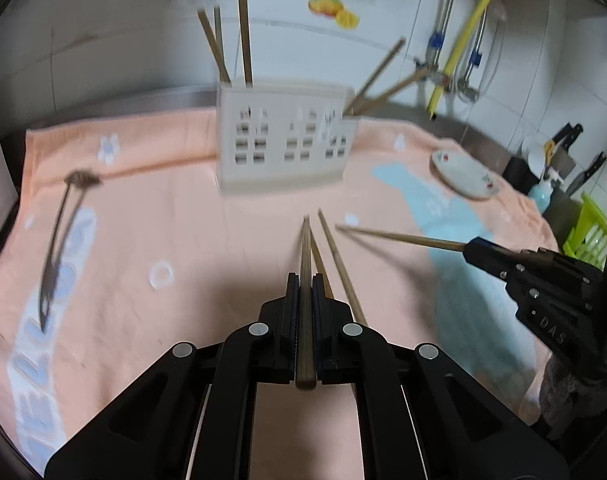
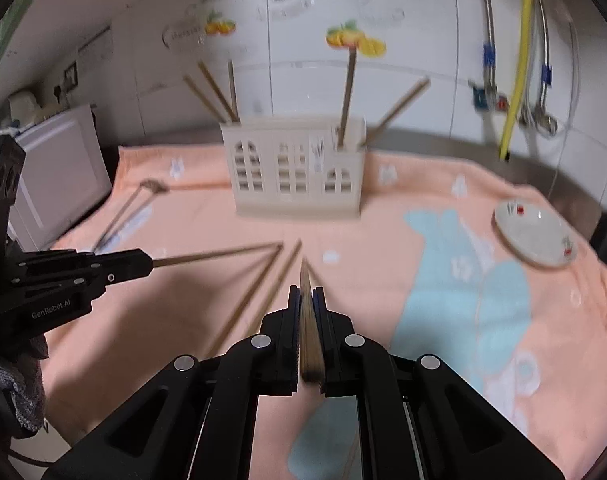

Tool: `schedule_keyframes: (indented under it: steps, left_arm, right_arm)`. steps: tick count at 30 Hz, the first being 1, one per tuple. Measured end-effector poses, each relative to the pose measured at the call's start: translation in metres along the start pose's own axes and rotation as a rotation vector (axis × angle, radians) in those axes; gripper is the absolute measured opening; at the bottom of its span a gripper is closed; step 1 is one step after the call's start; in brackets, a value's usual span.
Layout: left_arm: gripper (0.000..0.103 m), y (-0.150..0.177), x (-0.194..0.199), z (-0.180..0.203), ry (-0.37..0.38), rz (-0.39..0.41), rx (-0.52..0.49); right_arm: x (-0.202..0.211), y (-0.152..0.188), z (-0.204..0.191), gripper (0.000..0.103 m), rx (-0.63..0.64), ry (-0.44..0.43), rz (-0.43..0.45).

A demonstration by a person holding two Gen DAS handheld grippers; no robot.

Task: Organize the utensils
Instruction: 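Lift the chopstick with the right tool and release it into the caddy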

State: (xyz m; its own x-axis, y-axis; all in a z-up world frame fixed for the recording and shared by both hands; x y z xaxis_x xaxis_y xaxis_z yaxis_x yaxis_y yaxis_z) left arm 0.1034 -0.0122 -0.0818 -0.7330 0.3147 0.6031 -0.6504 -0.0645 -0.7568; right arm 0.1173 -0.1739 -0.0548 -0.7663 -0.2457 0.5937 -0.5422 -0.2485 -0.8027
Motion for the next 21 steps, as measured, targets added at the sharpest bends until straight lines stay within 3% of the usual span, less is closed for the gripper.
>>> schedule_keyframes:
  steps: [11,21]
  left_arm:
    - [0.005,-0.051,0.016,-0.004,0.037,0.039,-0.049]
    - [0.005,-0.108,0.029,0.001,0.052,0.086,-0.099]
  right_arm:
    - [0.007,-0.074,-0.004,0.006,0.074,-0.042,0.074]
    - [0.027,-0.138,0.013,0.006,0.118,-0.028,0.140]
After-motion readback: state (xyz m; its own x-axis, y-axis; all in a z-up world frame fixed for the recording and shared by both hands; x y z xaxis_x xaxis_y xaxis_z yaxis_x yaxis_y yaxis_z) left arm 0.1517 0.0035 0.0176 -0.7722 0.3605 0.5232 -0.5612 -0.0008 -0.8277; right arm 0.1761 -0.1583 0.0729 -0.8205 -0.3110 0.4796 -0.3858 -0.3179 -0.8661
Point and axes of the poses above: each gripper's, at about its wrist camera, not at the fingertips, and x roughly against the way its jaws point, z to its right, y to its underside, the point moved 6 cm from there along -x, roughly the way its jaws point, and after that the axes turned 8 degrees about y, right-handed, at the moved point
